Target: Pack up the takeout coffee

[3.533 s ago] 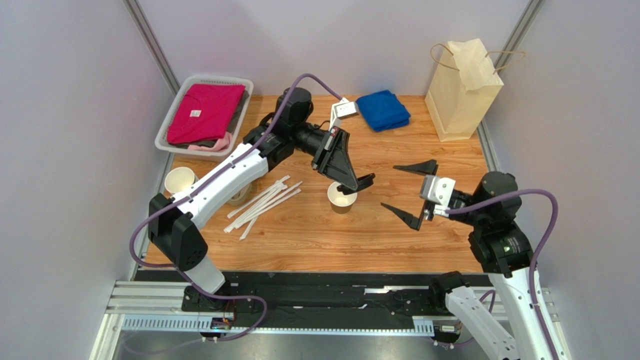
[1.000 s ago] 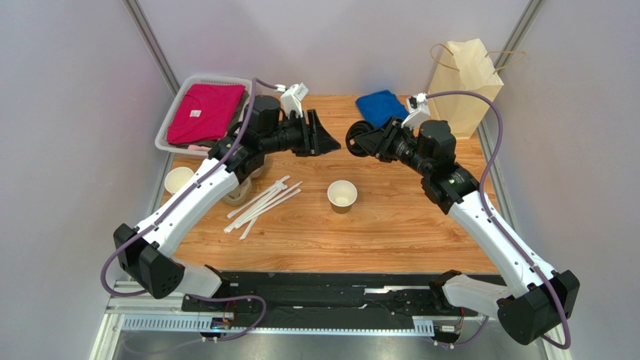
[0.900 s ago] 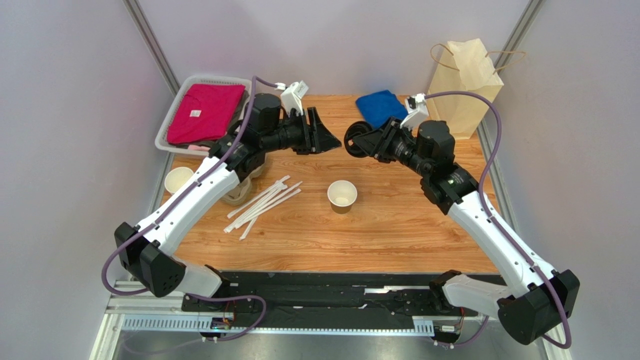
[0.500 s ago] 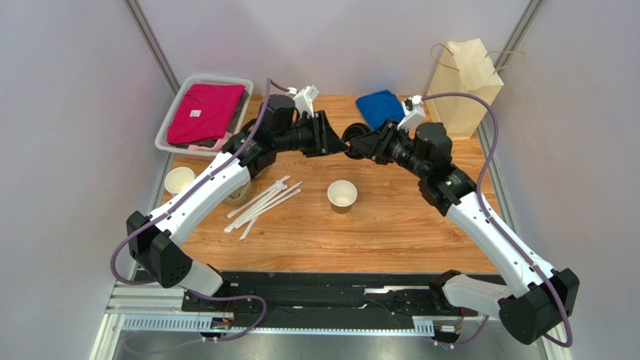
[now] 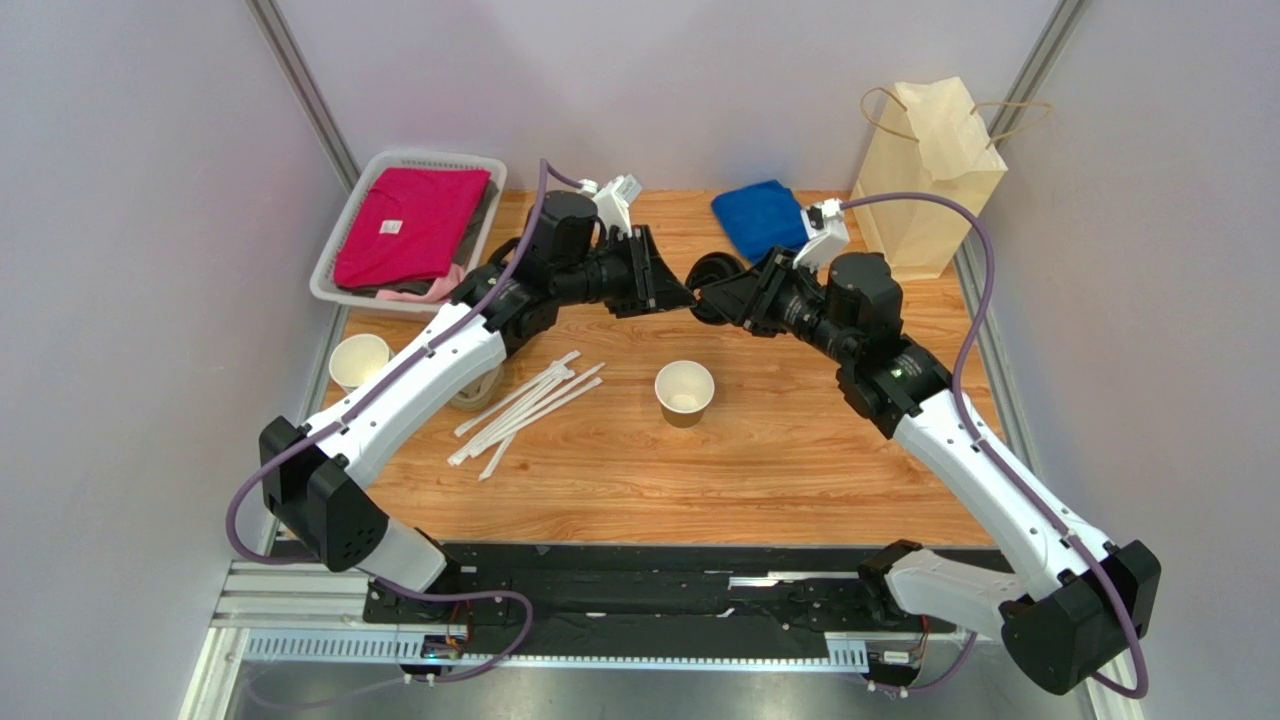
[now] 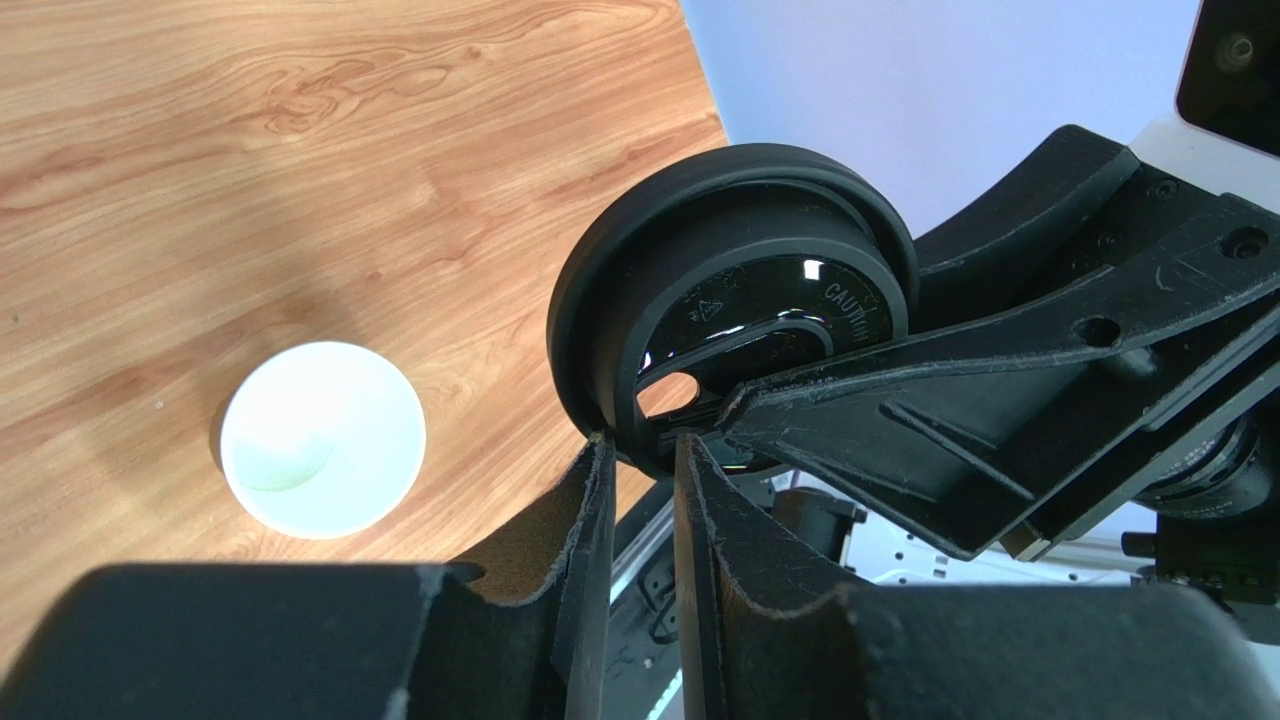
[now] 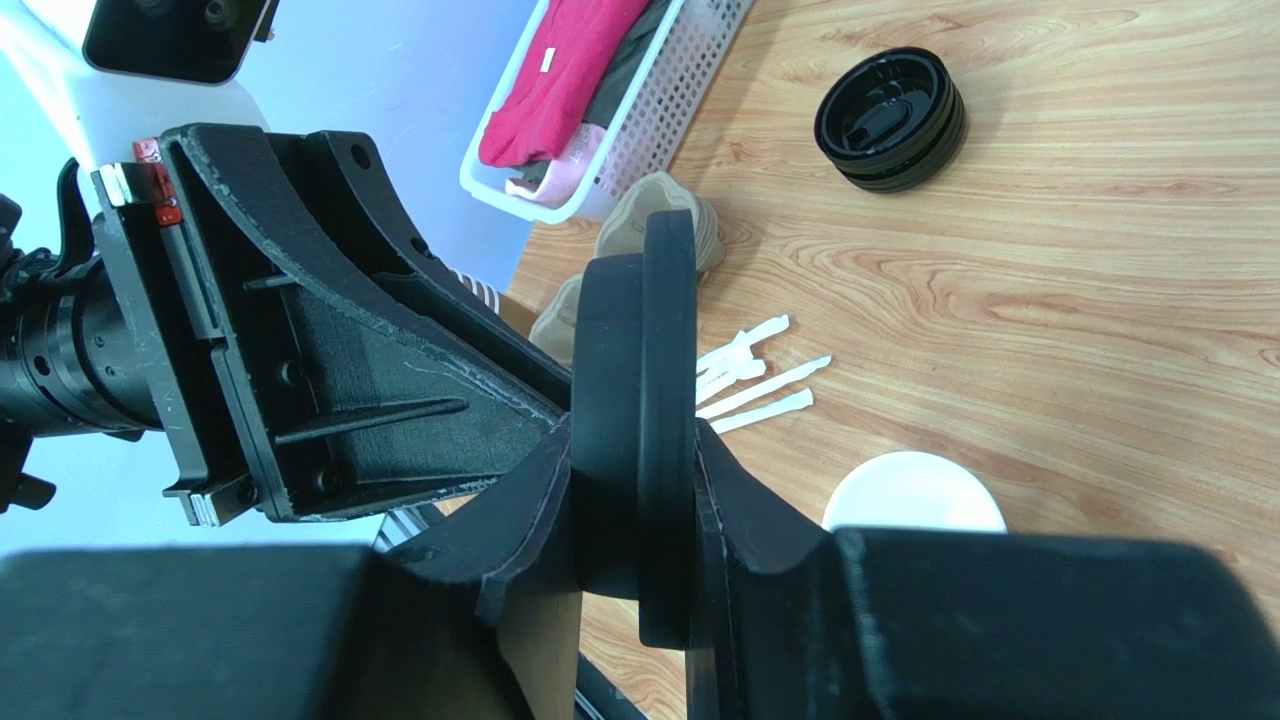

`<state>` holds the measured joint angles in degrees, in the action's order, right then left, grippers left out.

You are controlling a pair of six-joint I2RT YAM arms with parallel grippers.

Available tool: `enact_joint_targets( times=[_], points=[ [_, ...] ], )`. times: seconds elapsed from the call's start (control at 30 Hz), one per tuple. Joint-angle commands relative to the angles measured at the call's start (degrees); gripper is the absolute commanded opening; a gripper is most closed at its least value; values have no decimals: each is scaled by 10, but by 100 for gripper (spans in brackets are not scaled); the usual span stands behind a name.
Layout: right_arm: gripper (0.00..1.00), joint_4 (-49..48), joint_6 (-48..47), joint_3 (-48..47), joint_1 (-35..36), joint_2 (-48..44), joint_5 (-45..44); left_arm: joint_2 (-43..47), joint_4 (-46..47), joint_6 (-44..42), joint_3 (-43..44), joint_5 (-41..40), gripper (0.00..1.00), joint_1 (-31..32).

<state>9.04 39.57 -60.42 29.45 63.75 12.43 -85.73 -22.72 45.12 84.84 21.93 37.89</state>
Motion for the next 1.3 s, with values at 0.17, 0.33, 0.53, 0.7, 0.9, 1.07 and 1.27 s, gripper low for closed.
enact_joint_targets(
  times=[0.17,0.33,0.53,0.7,0.9,1.07,1.27],
  points=[
    [0,-17,0,9,8,-22,4,-15,7,16,23,-5,29,3],
    [0,-22,1,16,8,-26,5,-19,14,30,24,-3,30,3],
    [0,-25,4,22,8,-31,4,-23,15,36,23,-2,34,3],
    [0,-31,4,25,8,-30,8,-28,18,35,20,-1,33,4],
    [0,-36,14,32,8,-30,9,-26,17,35,16,-3,34,3],
    [0,-43,22,36,11,-29,15,-30,21,34,15,0,29,3],
    [2,-43,22,33,10,-28,20,-27,22,26,-1,6,2,4]
  ],
)
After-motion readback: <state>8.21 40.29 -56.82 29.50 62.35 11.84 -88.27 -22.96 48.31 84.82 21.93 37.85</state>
